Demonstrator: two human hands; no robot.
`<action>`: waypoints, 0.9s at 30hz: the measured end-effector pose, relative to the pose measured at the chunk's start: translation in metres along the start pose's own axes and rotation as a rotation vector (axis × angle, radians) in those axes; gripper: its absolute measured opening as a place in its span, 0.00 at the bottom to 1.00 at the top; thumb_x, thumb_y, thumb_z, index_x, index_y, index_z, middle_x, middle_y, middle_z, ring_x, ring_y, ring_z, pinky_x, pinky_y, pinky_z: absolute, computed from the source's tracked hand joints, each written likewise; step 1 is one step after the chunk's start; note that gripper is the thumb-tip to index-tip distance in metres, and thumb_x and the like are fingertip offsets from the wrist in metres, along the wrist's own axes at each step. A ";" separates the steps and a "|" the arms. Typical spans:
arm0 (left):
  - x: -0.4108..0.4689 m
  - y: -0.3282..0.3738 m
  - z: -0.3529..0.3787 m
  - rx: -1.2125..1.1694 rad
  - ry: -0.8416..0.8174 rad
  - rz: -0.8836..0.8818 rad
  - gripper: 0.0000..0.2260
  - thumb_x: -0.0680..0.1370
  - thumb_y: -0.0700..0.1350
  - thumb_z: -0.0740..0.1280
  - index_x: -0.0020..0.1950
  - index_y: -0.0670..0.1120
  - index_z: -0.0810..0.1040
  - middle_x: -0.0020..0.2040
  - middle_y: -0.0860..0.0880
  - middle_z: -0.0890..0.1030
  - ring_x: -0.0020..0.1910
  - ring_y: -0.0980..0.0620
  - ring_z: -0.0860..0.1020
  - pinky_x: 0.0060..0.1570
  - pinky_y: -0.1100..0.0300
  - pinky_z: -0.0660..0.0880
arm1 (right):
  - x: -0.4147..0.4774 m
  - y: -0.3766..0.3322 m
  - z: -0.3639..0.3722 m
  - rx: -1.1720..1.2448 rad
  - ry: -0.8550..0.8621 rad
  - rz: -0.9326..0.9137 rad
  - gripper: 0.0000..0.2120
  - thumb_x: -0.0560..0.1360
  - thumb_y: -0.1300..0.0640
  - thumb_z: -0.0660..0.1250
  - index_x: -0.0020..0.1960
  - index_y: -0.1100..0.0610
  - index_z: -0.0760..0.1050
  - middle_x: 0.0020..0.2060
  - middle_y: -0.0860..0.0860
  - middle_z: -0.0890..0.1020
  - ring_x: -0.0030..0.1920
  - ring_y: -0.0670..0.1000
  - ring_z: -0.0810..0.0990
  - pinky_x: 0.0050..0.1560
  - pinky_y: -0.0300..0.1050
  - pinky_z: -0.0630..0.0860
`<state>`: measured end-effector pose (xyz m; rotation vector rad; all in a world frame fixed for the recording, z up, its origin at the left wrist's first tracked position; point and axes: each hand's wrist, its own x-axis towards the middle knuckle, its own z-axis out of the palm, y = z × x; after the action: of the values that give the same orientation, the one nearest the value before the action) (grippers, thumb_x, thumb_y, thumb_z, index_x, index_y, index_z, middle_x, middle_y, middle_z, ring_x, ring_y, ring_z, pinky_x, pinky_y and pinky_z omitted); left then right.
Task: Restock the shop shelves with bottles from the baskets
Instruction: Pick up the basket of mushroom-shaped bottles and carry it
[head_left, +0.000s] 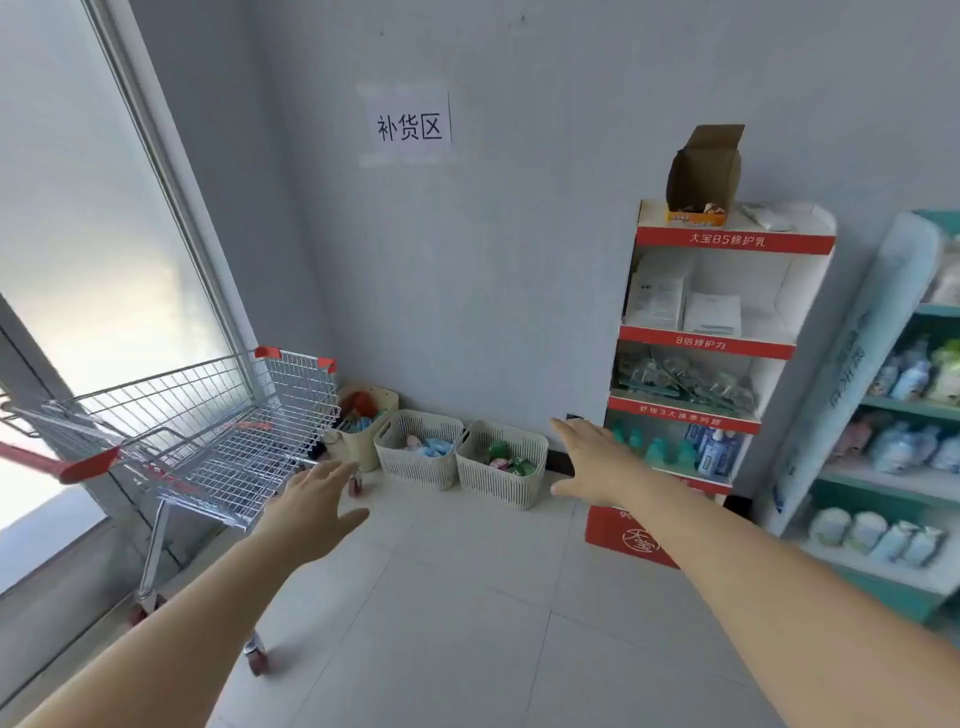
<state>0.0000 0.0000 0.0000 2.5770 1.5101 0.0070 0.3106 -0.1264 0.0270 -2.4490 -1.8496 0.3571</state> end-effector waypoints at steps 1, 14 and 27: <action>0.010 0.001 0.004 -0.012 -0.015 0.001 0.32 0.75 0.61 0.62 0.75 0.55 0.54 0.76 0.52 0.58 0.73 0.45 0.59 0.67 0.42 0.66 | 0.010 0.003 0.002 0.010 -0.008 0.001 0.42 0.74 0.48 0.68 0.77 0.51 0.45 0.75 0.53 0.54 0.74 0.58 0.56 0.71 0.57 0.61; 0.199 0.040 0.035 0.015 -0.141 -0.077 0.31 0.77 0.60 0.60 0.76 0.54 0.53 0.76 0.53 0.57 0.73 0.46 0.59 0.68 0.44 0.65 | 0.220 0.080 0.015 0.048 -0.162 0.011 0.42 0.73 0.48 0.69 0.77 0.52 0.46 0.75 0.53 0.56 0.74 0.58 0.56 0.70 0.55 0.63; 0.379 0.021 0.041 -0.056 -0.176 -0.039 0.32 0.76 0.59 0.62 0.76 0.53 0.54 0.75 0.51 0.60 0.72 0.47 0.62 0.68 0.49 0.65 | 0.389 0.111 0.008 0.125 -0.239 0.078 0.38 0.73 0.49 0.68 0.76 0.54 0.52 0.73 0.56 0.61 0.71 0.59 0.64 0.68 0.52 0.65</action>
<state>0.2075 0.3134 -0.0658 2.4324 1.4740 -0.1745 0.5139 0.2126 -0.0601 -2.4908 -1.7519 0.7767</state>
